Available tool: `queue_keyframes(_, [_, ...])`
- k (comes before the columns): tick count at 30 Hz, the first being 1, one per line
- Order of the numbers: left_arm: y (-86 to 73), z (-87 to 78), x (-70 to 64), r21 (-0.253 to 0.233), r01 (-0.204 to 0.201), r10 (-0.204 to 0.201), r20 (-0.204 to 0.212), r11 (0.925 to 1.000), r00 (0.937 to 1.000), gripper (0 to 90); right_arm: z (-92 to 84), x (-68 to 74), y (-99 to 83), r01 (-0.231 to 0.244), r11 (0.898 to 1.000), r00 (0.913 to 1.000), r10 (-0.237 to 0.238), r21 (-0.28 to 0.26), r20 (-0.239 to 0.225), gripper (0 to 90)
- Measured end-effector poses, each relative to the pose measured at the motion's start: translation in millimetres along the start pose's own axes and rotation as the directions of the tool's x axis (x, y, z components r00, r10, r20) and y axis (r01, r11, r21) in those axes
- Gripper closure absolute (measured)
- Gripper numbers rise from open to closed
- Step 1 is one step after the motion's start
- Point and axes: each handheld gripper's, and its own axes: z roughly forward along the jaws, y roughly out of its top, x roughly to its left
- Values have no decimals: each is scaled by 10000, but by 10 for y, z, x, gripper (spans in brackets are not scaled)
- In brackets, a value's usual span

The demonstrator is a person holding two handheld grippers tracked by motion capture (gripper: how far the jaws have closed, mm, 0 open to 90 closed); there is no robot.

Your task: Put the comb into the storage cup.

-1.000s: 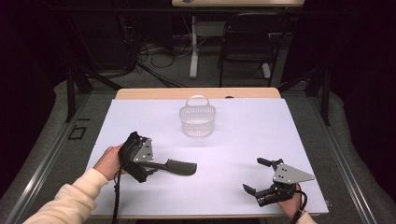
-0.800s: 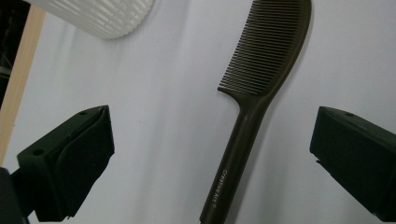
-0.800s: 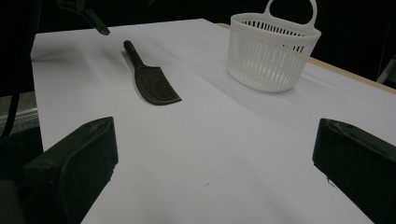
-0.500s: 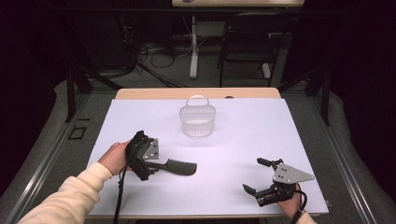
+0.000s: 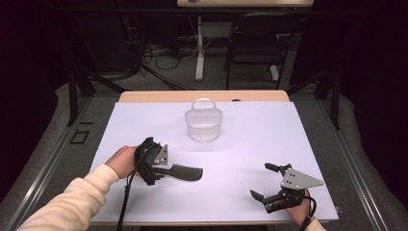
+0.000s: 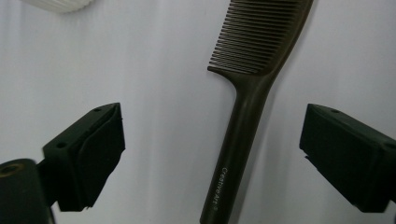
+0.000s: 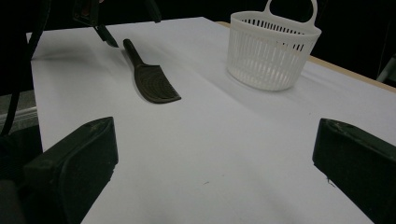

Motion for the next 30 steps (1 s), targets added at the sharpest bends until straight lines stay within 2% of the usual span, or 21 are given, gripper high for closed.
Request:
queue_keyframes(4, [21,25,1,176,-171,168,195,9997,9997,164,2,0,-1,2,10000,10000,-2,18,1,0])
queue_keyframes(6, [26,32,-2,184,-189,185,247,9997,9995,232,2,1,-1,1,10000,10000,-1,37,2,0])
queue_keyframes(9, [53,63,-3,366,-398,377,550,9985,9978,294,3,3,-2,-22,10000,10000,22,57,-7,0])
queue_keyframes(13, [67,95,-1,468,-464,423,855,9978,9954,385,6,0,-3,36,10000,10000,-36,54,8,0])
queue_keyframes(15, [91,121,6,648,-670,592,1161,9956,9915,437,7,-1,-3,34,10000,10000,-34,64,11,0])
queue_keyframes(17, [104,147,8,687,-665,561,1435,9954,9881,485,10,-1,-5,13,10000,10000,-13,65,11,0])
queue_keyframes(18, [104,147,8,687,-665,561,1435,9954,9881,510,11,0,-5,7,10000,10000,-7,73,7,0])
queue_keyframes(20, [129,184,23,782,-827,675,1801,9935,9813,556,12,2,-5,-1,10000,10000,1,86,2,0])
queue_keyframes(22, [138,193,24,867,-899,727,1844,9922,9802,572,12,2,-5,1,10000,10000,-1,86,8,0])
queue_keyframes(23, [148,220,33,891,-1018,824,1988,9908,9766,601,10,2,-5,2,10000,10000,-2,84,3,0])
queue_keyframes(24, [148,220,33,891,-1018,824,1988,9908,9766,611,9,1,-5,18,10000,10000,-19,76,10,0])
queue_keyframes(26, [162,242,49,970,-1082,851,2167,9894,9725,625,8,-3,-6,37,10000,10000,-37,76,14,0])
queue_keyframes(28, [169,255,59,997,-1159,922,2155,9883,9721,646,10,-1,-7,6,10000,10000,-7,98,6,0])
queue_keyframes(29, [171,260,67,1021,-1190,928,2313,9876,9684,654,11,0,-7,6,10000,10000,-6,86,-2,0])
queue_keyframes(30, [171,260,67,1021,-1190,928,2313,9876,9684,659,11,0,-7,6,10000,10000,-6,86,-2,0])
